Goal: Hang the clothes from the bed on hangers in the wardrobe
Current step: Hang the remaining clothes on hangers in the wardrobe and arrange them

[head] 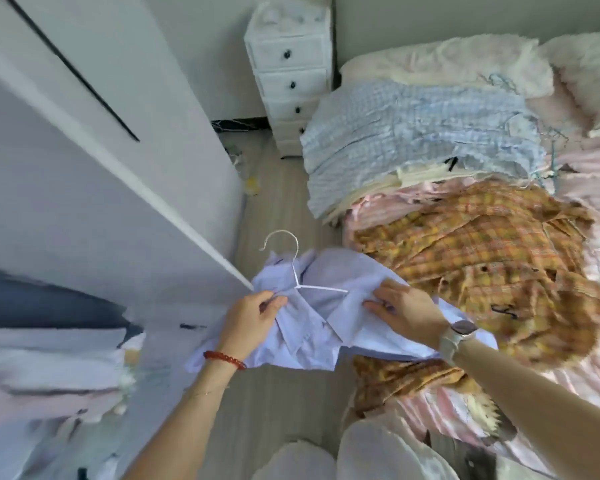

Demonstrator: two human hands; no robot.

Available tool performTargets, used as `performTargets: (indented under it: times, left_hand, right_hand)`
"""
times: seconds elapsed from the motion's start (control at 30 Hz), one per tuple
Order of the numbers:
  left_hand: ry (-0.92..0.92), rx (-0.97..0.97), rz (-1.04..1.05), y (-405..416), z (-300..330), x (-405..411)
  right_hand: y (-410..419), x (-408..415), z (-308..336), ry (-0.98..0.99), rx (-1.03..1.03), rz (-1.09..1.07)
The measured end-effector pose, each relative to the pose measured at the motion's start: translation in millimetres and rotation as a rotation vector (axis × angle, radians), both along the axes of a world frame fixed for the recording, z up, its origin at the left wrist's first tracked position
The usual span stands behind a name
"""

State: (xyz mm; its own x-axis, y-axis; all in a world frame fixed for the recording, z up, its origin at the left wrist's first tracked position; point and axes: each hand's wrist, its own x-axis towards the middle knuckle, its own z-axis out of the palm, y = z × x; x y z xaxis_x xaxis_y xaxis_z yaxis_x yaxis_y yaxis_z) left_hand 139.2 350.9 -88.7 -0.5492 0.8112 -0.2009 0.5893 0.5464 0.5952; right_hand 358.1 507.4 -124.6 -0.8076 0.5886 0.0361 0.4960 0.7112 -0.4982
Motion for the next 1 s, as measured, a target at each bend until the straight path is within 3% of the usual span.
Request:
performTargets:
  times: [0.1,0.33,0.6,0.8,0.93,1.0]
  left_hand:
    - [0.032,0.064,0.192,-76,10,-36]
    - [0.143,0.295,0.728,-234,19,-76]
    - [0.523,0.477,0.917,-380,75,-118]
    - [0.786,0.44,1.05,-472,123,-154]
    - [0.863,0.328,1.243,-509,157,-168]
    - [0.99,0.318,1.264,-518,178,-172]
  right_hand:
    - [-45,-61,17,-0.056,-0.02,0.185]
    - [-160,-173,65,0.074,0.033,0.546]
    - [-282,-269,130,0.222,0.222,0.941]
    - [-377,-332,179,0.294,0.089,1.049]
    - [-431,-372,205,0.304,-0.026,0.97]
    - [-452,-396,215,0.323,-0.052,0.925]
